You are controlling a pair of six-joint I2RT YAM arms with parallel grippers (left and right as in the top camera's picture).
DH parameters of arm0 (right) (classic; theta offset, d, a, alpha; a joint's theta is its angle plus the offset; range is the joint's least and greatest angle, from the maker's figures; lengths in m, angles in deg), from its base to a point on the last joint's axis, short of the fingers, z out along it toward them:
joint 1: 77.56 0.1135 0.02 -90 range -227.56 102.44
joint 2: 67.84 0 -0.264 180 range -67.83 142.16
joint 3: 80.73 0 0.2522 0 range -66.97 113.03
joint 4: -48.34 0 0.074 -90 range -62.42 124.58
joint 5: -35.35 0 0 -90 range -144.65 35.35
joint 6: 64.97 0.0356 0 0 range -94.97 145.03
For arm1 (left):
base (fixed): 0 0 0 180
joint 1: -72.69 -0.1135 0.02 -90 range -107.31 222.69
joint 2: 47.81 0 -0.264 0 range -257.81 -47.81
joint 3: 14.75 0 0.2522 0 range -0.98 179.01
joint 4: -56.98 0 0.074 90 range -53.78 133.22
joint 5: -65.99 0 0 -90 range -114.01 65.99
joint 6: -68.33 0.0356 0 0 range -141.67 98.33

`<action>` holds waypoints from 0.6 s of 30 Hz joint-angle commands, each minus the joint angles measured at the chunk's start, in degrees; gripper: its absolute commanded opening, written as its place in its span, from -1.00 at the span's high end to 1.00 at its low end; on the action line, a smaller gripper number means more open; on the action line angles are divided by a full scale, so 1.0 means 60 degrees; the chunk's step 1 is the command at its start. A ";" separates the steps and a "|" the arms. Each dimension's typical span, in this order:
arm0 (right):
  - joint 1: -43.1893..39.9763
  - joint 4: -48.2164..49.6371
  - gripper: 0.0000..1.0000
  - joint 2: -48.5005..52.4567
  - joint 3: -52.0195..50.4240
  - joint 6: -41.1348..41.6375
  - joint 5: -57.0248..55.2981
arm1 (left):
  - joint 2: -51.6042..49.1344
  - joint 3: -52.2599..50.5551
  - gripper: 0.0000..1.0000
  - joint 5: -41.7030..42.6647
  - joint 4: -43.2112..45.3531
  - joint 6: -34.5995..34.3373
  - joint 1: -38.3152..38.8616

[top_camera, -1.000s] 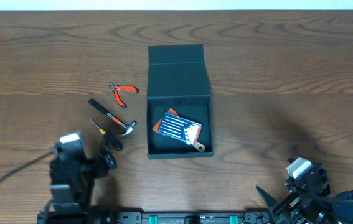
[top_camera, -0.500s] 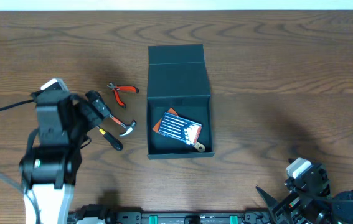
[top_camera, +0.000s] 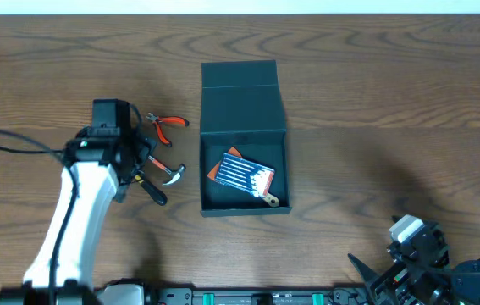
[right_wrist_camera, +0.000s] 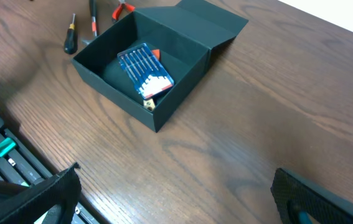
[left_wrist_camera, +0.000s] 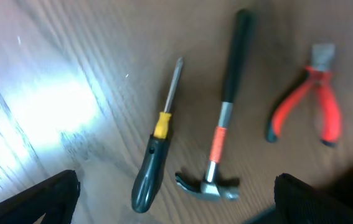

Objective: Pack container
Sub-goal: 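Reach the left gripper toward the yellow-black screwdriver on the left, then close the left gripper on the screwdriver's black handle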

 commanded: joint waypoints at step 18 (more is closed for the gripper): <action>-0.0040 0.0015 -0.98 -0.0033 0.0000 0.0164 -0.0095 | -0.1953 -0.1231 -0.99 0.1308 0.1508 -0.0911 -0.0120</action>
